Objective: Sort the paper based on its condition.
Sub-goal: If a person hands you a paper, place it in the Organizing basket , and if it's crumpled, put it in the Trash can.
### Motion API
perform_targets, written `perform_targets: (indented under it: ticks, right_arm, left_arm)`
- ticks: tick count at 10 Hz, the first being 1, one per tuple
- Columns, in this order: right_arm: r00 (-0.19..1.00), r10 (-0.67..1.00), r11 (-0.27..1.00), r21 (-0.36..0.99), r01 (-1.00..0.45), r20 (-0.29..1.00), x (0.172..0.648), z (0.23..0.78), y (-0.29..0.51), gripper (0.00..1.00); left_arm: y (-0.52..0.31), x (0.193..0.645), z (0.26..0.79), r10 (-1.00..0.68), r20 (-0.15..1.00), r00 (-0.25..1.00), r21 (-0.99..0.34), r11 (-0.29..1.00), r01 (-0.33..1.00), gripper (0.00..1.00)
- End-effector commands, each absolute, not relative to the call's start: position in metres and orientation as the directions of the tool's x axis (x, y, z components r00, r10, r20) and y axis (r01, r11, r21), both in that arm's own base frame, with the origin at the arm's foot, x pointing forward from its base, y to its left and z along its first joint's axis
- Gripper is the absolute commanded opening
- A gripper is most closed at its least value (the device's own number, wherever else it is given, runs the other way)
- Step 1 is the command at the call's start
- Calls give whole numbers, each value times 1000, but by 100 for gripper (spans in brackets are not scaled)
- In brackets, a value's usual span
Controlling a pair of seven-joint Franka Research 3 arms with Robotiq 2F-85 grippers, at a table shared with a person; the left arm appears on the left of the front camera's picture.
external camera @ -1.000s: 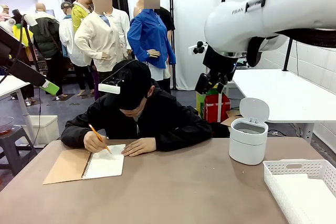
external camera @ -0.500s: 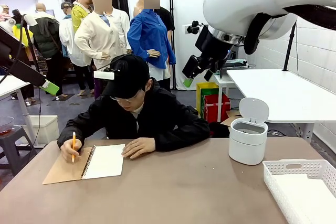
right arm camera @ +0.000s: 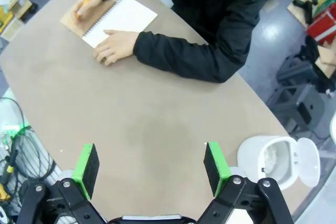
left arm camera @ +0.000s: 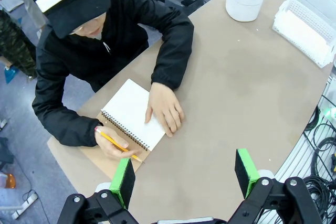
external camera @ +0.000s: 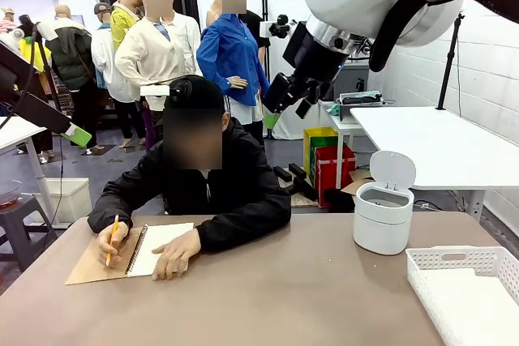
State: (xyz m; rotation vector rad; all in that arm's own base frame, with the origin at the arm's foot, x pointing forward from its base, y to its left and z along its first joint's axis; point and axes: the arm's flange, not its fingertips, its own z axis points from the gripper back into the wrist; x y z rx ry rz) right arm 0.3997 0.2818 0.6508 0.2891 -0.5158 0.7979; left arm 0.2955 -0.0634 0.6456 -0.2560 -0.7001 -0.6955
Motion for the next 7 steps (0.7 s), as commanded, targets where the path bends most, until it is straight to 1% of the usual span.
perform_targets:
  ticks: [1, 2, 3, 7]
  right_arm:
    - [587, 595, 640, 117, -759, 549, 397, 647, 273, 100]
    - [578, 593, 650, 91, -755, 561, 401, 646, 272, 100]
    - [587, 598, 662, 77, -746, 546, 397, 652, 283, 100]
    - [587, 598, 662, 77, -746, 546, 397, 652, 283, 100]
  left_arm:
    - [-63, 296, 646, -494, 669, 555, 6, 751, 661, 100]
    - [-63, 296, 646, -494, 669, 555, 6, 751, 661, 100]
    - [-63, 296, 646, -494, 669, 555, 6, 751, 661, 100]
    - [-63, 296, 646, -494, 669, 555, 6, 751, 661, 100]
